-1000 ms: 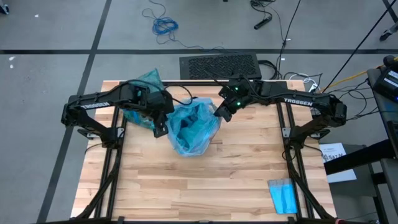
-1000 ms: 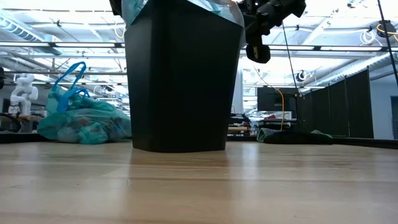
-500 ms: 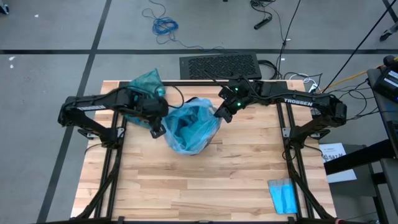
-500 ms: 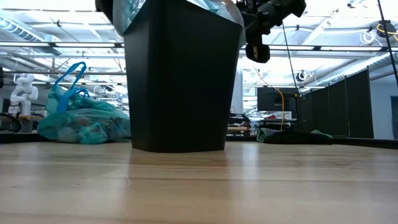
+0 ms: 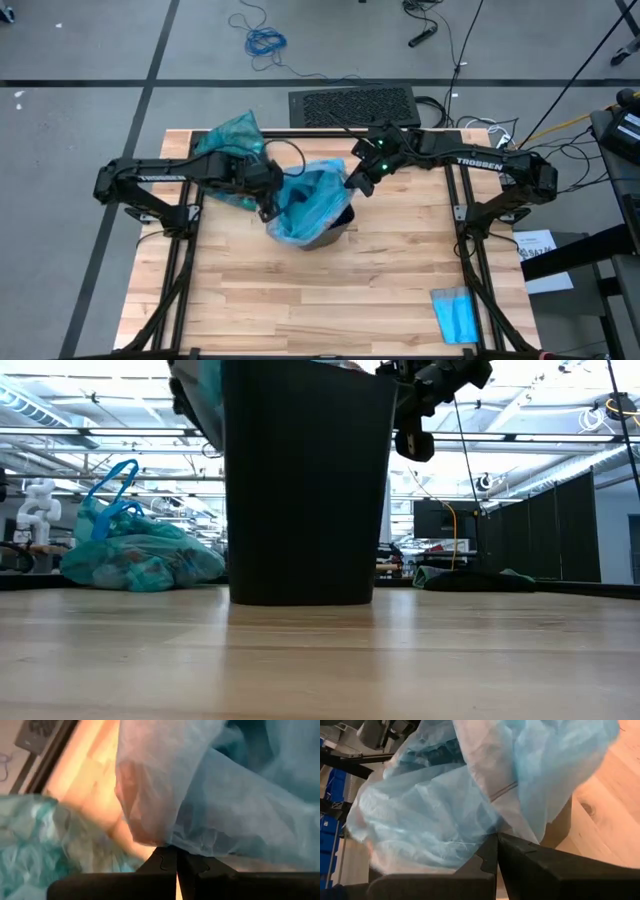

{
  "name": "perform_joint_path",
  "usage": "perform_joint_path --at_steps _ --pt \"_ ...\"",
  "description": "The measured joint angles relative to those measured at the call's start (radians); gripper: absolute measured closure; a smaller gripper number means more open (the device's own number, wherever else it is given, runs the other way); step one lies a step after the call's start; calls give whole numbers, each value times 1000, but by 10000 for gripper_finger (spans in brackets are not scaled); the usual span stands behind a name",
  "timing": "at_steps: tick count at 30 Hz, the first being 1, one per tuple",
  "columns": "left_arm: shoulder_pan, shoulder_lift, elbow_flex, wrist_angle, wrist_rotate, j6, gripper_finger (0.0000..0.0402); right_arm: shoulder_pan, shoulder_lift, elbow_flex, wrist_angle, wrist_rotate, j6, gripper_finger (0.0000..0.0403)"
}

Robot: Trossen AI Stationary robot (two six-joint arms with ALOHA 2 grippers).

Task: Place trash/remove bag and relplace

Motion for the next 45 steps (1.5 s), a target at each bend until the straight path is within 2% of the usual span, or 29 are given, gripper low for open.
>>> perform_joint_path --at_steps 7,11,20,24,28,37,45 --pt "99 0 -14 122 -27 91 402 -5 0 0 -6 50 0 403" --pt "143 0 -14 161 7 130 402 -11 5 0 -61 55 -24 403" --pt "161 0 -13 165 33 165 401 -17 5 -35 -94 82 -64 403" --pt "160 0 -13 187 33 165 402 -32 1 -116 -37 36 -9 403" --pt "160 0 -13 189 35 165 402 3 -37 -136 40 52 24 403" --pt "160 0 -13 188 39 164 402 107 -171 -135 -14 254 49 403" --pt "160 0 -13 187 39 165 402 173 -247 -133 56 472 12 403"
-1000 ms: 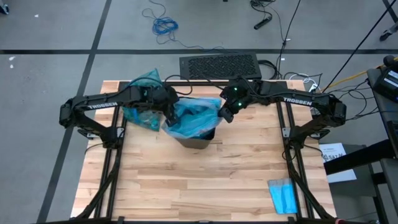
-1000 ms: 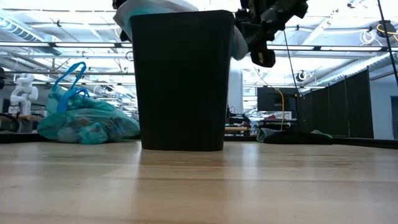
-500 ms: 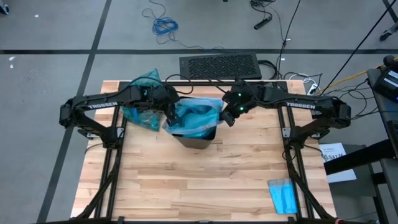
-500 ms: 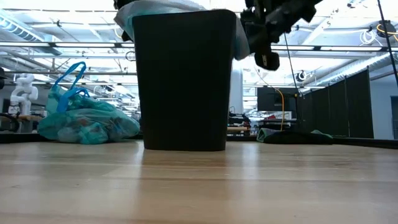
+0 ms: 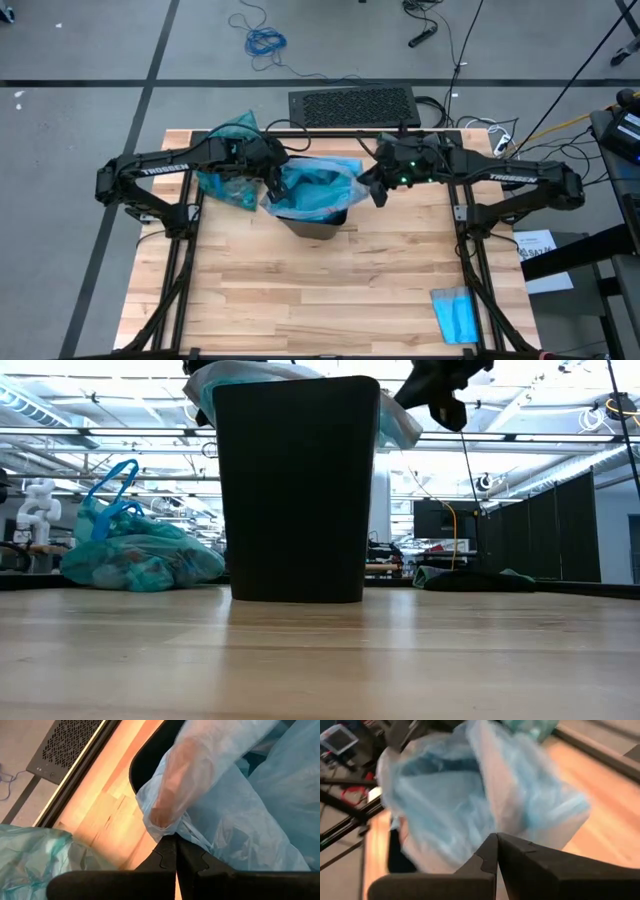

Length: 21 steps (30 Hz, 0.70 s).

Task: Place trash/remove bag and relplace

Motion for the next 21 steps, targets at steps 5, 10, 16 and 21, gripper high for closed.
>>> perform_joint_path --at_steps 5,10,16,21 --pt "0 0 0 1 0 0 402 -2 24 0 80 -25 -38 403" --pt "0 0 0 33 0 2 402 -14 81 0 132 -98 -45 403" --pt "0 0 0 50 0 20 402 -93 111 0 190 -98 -43 403" --pt "0 0 0 49 0 22 402 -184 97 10 206 -146 -46 403"
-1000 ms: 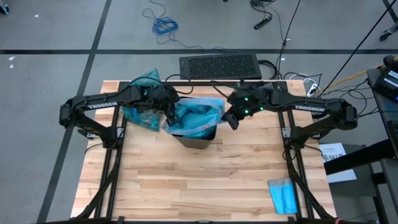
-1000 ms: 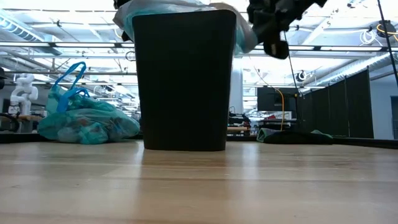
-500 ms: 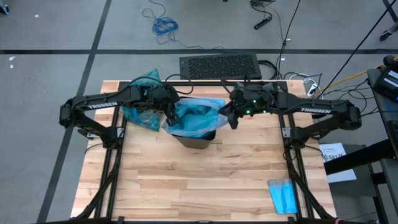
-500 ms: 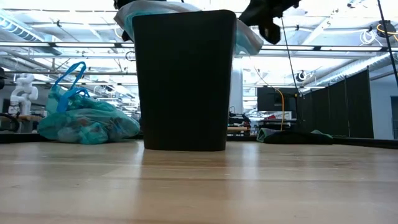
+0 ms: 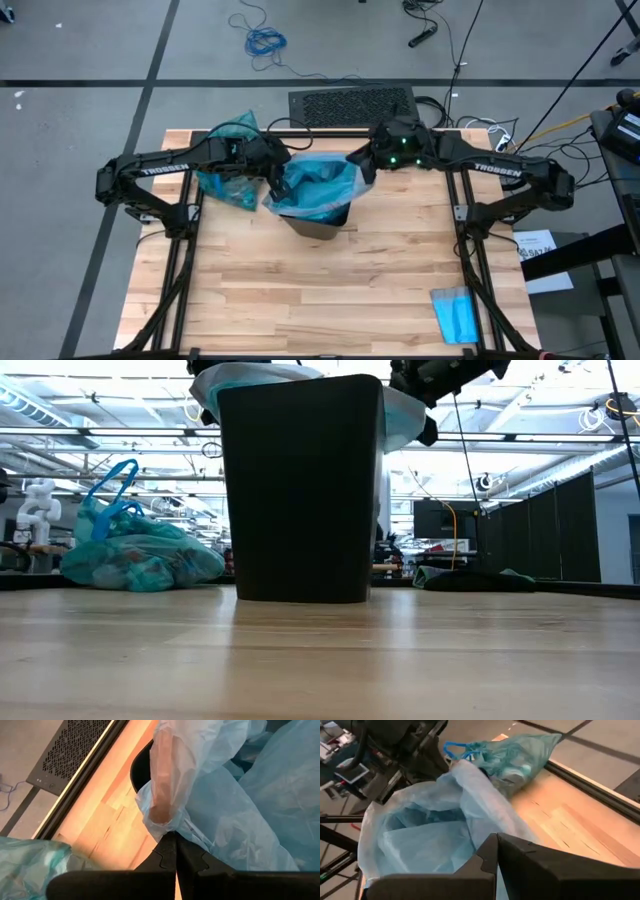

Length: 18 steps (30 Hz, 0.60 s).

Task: Place trash/remove bag and relplace

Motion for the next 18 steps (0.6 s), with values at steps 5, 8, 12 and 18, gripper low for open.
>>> perform_joint_path --at_steps 5,8,12,18 --pt "0 0 0 1 0 14 402 -85 11 0 -51 -61 -2 403" --pt "0 0 0 2 0 22 402 -117 30 0 -58 -108 -8 403" --pt "0 0 0 2 0 23 402 -132 64 0 -56 -147 -11 403" --pt "0 0 0 2 0 23 402 -128 130 0 -52 -173 -13 403"
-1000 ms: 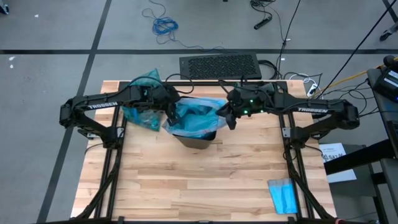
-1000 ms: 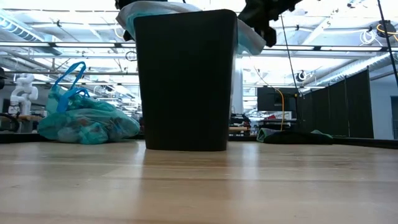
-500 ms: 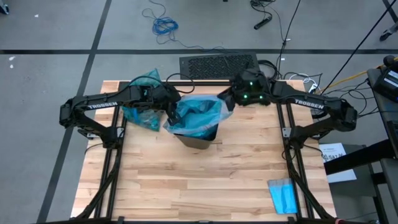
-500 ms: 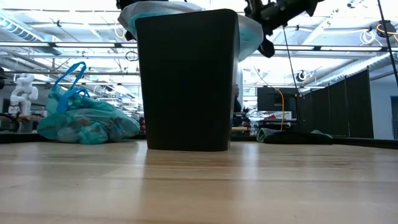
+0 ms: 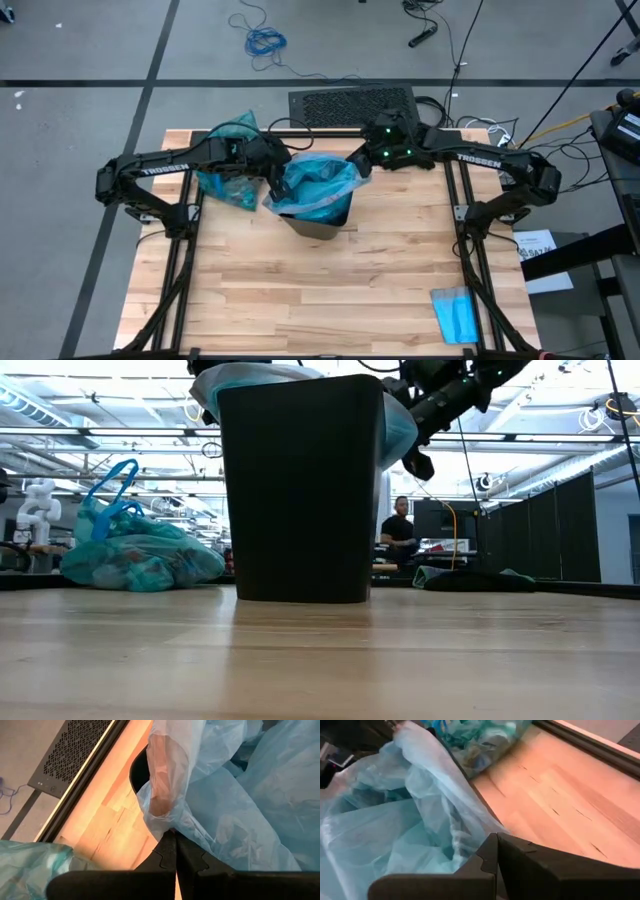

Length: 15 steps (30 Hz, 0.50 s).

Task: Place trash/remove bag and relplace

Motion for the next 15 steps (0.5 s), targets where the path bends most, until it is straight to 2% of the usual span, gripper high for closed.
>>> perform_joint_path --at_steps 8,15 --pt "0 4 0 -7 0 0 402 5 47 0 -16 -77 13 403" --pt "0 -41 11 -12 -12 8 402 2 -49 0 -32 59 4 403"
